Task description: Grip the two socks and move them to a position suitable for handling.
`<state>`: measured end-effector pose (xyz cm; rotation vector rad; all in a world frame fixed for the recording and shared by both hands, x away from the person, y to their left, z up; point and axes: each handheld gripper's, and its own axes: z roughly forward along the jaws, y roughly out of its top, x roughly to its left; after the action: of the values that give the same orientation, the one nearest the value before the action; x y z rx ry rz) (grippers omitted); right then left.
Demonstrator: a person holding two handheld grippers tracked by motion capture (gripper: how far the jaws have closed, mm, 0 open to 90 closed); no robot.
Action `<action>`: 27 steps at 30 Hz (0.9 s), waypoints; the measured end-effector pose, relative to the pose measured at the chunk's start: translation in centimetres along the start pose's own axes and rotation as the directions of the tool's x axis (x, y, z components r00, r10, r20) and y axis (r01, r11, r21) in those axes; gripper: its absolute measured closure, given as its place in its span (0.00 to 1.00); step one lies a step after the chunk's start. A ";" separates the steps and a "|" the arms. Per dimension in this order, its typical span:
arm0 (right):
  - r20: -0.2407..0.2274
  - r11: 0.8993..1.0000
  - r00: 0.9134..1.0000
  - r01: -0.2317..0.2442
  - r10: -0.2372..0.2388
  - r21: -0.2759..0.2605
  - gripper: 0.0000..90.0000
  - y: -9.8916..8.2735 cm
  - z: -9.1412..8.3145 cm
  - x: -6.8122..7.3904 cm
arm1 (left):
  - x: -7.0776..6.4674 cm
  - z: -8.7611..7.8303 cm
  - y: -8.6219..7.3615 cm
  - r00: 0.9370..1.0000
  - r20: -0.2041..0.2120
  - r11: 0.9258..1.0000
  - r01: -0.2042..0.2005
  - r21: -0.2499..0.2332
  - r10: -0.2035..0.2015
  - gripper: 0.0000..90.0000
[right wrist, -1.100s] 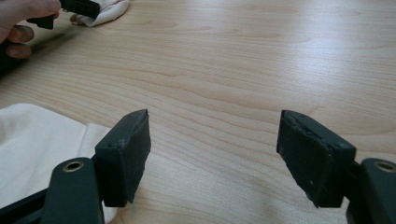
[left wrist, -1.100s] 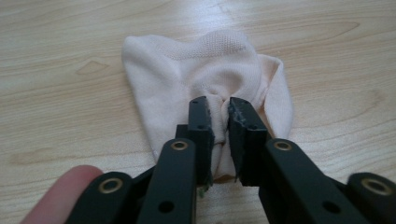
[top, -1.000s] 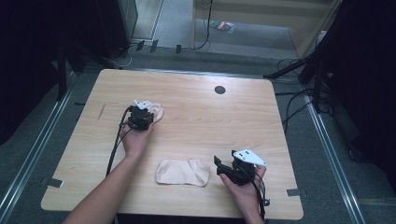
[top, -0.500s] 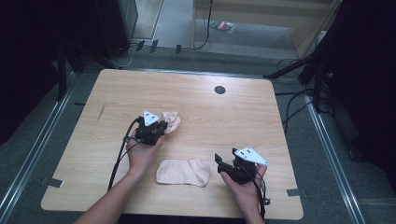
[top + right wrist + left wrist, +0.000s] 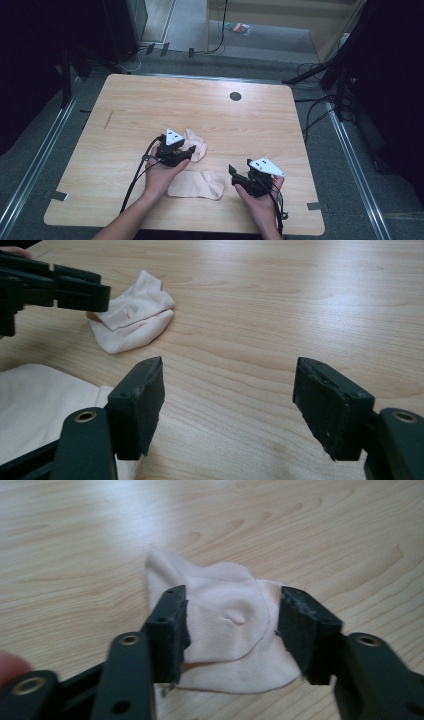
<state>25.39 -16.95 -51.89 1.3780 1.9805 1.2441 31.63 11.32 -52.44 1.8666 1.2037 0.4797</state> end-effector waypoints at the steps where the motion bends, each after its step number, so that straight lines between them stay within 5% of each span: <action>1: -0.001 1.000 1.000 -0.001 0.001 0.000 0.34 0.1 0.0 0.0 | 0.4 -0.5 -0.1 1.000 0.005 1.000 0.014 -0.011 -0.014 0.49; 12: -0.066 1.000 0.998 -0.005 0.004 -0.012 0.55 3.4 2.4 1.4 | 3.7 -2.6 -2.1 0.997 -0.020 0.996 0.079 -0.033 -0.079 0.46; 19: -0.123 0.998 0.992 0.042 -0.036 0.043 0.65 5.4 6.5 3.4 | 4.2 -2.8 -2.8 0.997 -0.031 0.996 0.076 -0.042 -0.077 0.46; 27: -0.184 0.985 0.982 0.073 -0.044 0.155 0.75 6.7 11.4 3.9 | 4.4 -2.6 -3.0 0.996 -0.032 0.995 0.087 -0.037 -0.089 0.46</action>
<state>35.73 -7.87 -51.50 1.3095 2.2732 1.2438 30.21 16.89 -53.86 1.7735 1.2859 0.4830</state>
